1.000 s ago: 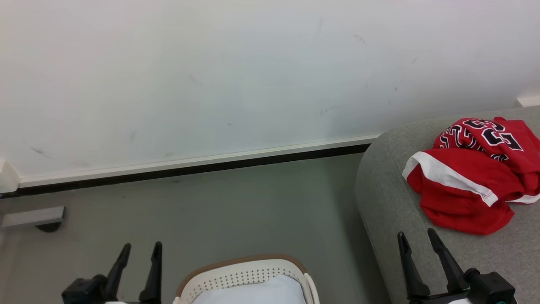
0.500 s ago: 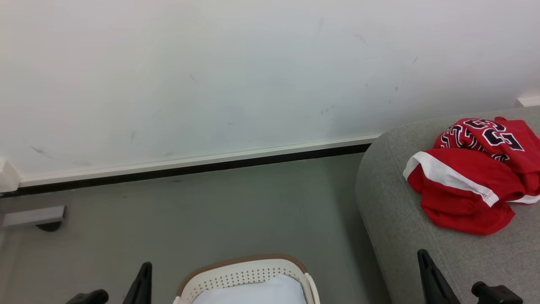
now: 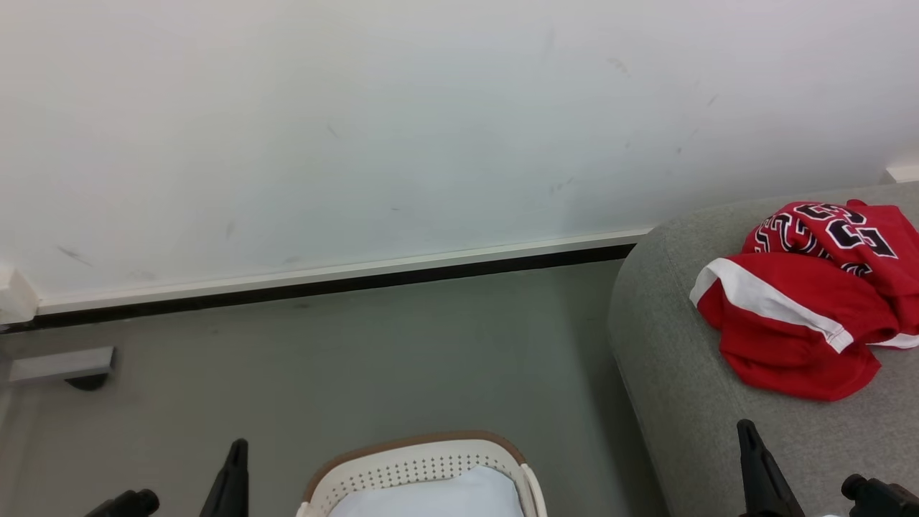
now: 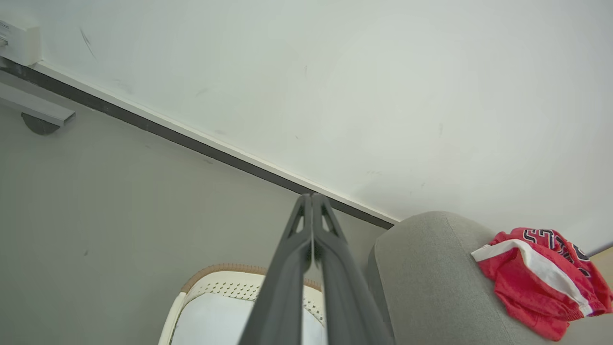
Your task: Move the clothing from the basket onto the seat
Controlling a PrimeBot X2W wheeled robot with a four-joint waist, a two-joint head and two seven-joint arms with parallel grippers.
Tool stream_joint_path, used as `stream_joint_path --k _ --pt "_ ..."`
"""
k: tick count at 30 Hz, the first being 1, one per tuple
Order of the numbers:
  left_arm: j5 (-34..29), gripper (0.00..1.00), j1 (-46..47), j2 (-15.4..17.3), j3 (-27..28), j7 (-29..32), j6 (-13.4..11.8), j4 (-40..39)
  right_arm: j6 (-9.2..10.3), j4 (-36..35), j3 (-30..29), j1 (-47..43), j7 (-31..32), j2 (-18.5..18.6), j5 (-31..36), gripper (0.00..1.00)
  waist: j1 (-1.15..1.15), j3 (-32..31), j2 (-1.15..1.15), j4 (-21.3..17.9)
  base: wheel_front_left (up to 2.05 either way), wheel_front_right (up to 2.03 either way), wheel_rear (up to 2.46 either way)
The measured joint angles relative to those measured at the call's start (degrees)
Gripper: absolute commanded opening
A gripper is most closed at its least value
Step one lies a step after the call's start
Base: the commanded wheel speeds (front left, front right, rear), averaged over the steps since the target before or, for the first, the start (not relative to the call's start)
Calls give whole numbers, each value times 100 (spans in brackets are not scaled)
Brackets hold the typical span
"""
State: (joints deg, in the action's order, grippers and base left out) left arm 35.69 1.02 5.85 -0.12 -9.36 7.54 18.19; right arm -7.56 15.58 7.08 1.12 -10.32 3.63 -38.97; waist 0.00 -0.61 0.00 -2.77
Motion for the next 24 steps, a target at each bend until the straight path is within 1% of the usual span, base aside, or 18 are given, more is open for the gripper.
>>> stream_joint_path --k 10,24 --pt "834 0 83 -40 107 230 0 -53 0 -27 -136 75 197 22 -814 0 0 7 0 27 0 0 0" --pt "1812 0 155 -108 205 506 -1 -135 0 -60 -313 126 446 42 -1819 0 0 18 0 64 0 0 0"
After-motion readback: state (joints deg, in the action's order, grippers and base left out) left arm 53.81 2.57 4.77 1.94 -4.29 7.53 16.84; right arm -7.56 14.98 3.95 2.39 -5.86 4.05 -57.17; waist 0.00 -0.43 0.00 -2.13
